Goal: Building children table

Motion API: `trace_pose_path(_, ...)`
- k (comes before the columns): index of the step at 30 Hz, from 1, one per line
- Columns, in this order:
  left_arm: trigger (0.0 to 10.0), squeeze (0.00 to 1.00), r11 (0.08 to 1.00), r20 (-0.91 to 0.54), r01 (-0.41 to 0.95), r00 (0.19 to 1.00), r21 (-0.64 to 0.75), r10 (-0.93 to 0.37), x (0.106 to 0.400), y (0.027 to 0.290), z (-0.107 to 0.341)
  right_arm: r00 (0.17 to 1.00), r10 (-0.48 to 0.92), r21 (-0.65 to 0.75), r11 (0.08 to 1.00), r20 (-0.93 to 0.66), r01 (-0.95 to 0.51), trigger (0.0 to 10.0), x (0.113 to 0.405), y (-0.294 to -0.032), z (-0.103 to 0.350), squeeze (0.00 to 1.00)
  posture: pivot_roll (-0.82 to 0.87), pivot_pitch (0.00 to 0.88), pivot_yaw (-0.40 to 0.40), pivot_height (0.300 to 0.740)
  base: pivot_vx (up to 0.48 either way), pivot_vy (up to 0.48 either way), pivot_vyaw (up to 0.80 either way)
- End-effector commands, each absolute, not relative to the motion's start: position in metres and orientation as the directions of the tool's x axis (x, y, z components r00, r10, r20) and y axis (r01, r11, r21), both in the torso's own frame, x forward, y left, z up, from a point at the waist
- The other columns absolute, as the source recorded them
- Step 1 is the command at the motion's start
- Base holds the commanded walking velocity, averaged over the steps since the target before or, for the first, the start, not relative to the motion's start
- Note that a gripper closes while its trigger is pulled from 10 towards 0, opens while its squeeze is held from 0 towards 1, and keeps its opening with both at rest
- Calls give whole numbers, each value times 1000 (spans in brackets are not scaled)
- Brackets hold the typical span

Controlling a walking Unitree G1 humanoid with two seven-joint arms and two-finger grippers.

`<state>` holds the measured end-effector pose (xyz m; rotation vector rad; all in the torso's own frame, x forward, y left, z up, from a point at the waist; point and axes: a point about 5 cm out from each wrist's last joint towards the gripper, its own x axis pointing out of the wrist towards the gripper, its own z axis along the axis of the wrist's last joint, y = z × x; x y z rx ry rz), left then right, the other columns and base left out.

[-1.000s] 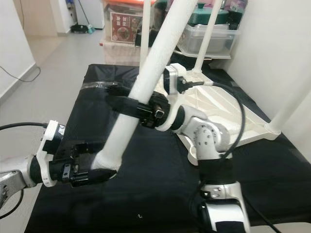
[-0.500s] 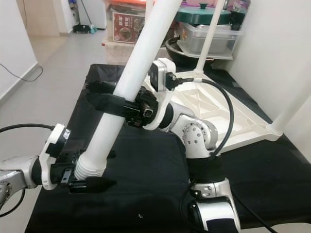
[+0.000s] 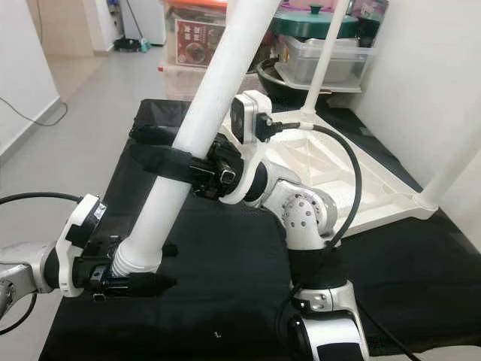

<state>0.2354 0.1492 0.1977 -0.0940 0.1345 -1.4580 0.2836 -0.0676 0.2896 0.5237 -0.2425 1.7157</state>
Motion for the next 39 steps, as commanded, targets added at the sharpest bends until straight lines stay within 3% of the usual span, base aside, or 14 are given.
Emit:
trace_pose_path(1, 0, 0, 109, -51, 987, 104, -116, -993, 236, 144, 199, -48, 901, 178, -137, 431, -974, 10000, 287, -56, 282, 0, 101, 0, -81, 740, 0, 0, 0)
trace_pose_path(2, 0, 0, 109, -51, 987, 104, -116, -993, 236, 144, 199, -48, 901, 178, -137, 431, -974, 10000, 287, -56, 282, 0, 101, 0, -81, 740, 0, 0, 0)
trace_pose_path(3, 2627, 0, 133, -56, 986, 128, -103, -990, 237, 145, 200, 72, 902, 235, -33, 426, -971, 10000, 298, -56, 280, 1000, 101, 0, -81, 740, 0, 0, 0)
trace_pose_path(5, 2627, 0, 149, -58, 984, 144, -95, -988, 238, 146, 200, 151, 894, 275, 33, 422, -961, 10000, 304, -56, 278, 1000, 101, 0, -81, 740, 0, 0, 0)
trace_pose_path(6, 10000, 0, 175, -60, 981, 170, -80, -984, 239, 147, 201, 226, 892, 290, 114, 392, -950, 10000, 309, -58, 276, 1000, 98, 0, -81, 740, 0, 0, 0)
trace_pose_path(8, 10000, 0, 229, -65, 972, 226, -50, -972, 243, 148, 201, 313, 884, 295, 214, 347, -931, 10000, 312, -60, 272, 969, 93, 0, -82, 740, 0, 0, 0)
trace_pose_path(9, 10000, 0, 286, -75, 958, 284, -11, -956, 247, 150, 200, 414, 865, 317, 322, 284, -892, 10000, 316, -63, 268, 0, 91, 0, -83, 740, 0, 0, 0)
trace_pose_path(10, 10000, 0, 286, -75, 958, 284, -11, -956, 247, 150, 200, 414, 865, 317, 322, 284, -892, 10000, 316, -63, 268, 0, 91, 0, -83, 740, 0, 0, 0)
trace_pose_path(12, 10000, 0, 379, -100, 924, 383, 55, -918, 251, 152, 195, 568, 795, 378, 469, 213, -798, 10000, 320, -70, 261, 0, 81, 0, -80, 740, 0, 0, 0)
trace_pose_path(17, 10000, 0, 460, -133, 881, 472, 114, -871, 254, 154, 186, 673, 716, 491, 526, 185, -695, 10000, 320, -76, 255, 0, 75, 0, -79, 740, 0, 0, 0)
trace_pose_path(24, 10000, 0, 564, -137, 810, 584, 161, -800, 263, 153, 172, 727, 668, 659, 476, 160, -582, 10000, 313, -66, 244, 0, 69, 0, -81, 740, 0, 0, 0)
trace_pose_path(30, 10000, 0, 564, -80, 812, 579, 149, -811, 270, 139, 177, 747, 647, 703, 461, 152, -542, 9529, 308, -51, 238, 0, 65, 0, -80, 740, 0, 0, 0)
trace_pose_path(31, 10000, 0, 556, -66, 818, 569, 148, -820, 271, 135, 180, 750, 641, 691, 467, 166, -552, 118, 306, -49, 239, 0, 63, 0, -78, 740, 0, 0, 0)
trace_pose_path(39, 10000, 0, 527, -50, 834, 540, 165, -840, 269, 129, 179, 767, 624, 646, 526, 151, -554, 0, 300, -51, 238, 0, 60, 0, -78, 740, 0, 0, 0)
